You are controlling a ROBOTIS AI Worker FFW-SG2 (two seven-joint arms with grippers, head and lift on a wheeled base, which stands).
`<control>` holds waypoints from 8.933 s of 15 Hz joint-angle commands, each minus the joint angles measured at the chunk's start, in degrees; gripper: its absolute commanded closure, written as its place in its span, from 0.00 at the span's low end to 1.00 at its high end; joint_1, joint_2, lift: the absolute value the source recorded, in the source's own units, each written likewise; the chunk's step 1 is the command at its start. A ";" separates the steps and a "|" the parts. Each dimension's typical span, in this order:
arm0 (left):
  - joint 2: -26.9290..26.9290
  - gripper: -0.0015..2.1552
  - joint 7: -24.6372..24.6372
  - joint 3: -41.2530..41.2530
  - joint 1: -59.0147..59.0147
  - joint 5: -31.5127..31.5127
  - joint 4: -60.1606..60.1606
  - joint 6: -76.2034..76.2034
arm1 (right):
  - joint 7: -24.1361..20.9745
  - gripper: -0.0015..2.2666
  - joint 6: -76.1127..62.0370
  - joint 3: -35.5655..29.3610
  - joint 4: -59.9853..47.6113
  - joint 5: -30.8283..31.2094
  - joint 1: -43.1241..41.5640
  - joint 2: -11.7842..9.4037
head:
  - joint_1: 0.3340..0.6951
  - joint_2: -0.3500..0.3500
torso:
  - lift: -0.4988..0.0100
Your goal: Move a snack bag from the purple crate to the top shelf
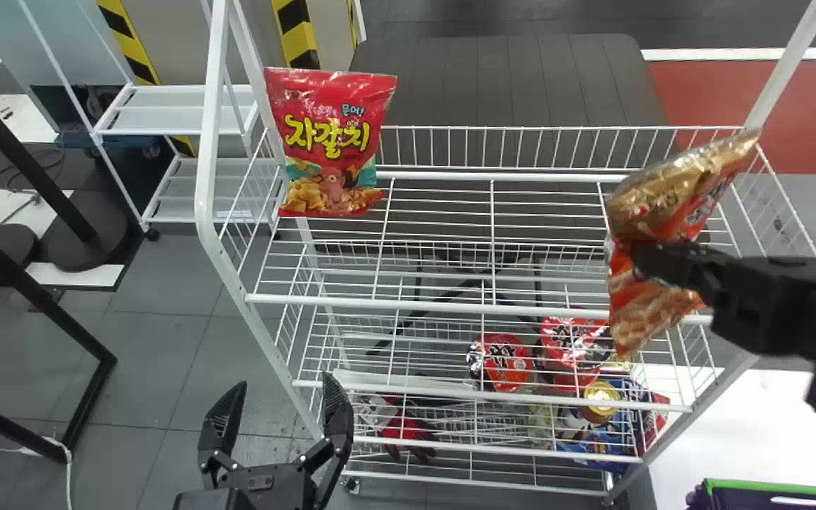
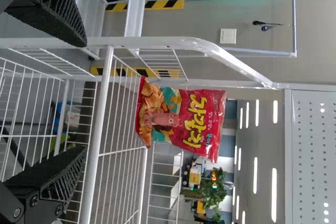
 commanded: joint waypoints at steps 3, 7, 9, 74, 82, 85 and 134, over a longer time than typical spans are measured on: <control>0.09 0.06 0.17 0.09 0.09 -0.08 0.18 0.18 | -1.47 0.75 -7.71 5.52 8.50 5.11 -4.36 0.23 | 1.00 0.61 | 0.98; 0.09 0.06 0.44 0.26 0.09 -0.08 0.62 -0.52 | -2.17 0.75 -10.17 8.68 13.59 9.77 -7.96 0.23 | 1.00 0.63 | 0.98; 0.00 0.06 0.70 0.18 0.09 -0.08 0.97 -3.33 | -3.05 0.75 -10.87 10.44 15.35 11.96 -10.07 0.23 | 1.00 0.63 | 0.98; -0.26 0.06 1.32 3.25 -0.61 2.29 7.82 -17.92 | 5.82 0.32 -75.38 27.84 88.48 -32.07 -31.51 0.23 | 1.00 0.95 | 0.98; -0.09 0.06 1.23 3.69 -0.26 2.29 7.73 -18.45 | 12.59 0.32 -73.45 27.58 92.87 -35.85 -33.89 0.23 | 1.00 0.95 | 0.98; -0.09 0.06 1.23 3.69 -0.26 2.38 7.91 -18.45 | 14.26 0.25 -72.92 27.40 92.87 -35.94 -33.97 0.23 | 1.00 0.97 | 0.98; 2.29 0.06 0.35 0.70 0.97 -3.60 -1.76 -8.61 | 6.88 0.05 -101.57 9.91 38.03 14.60 29.22 -2.90 | 1.00 0.61 | 0.98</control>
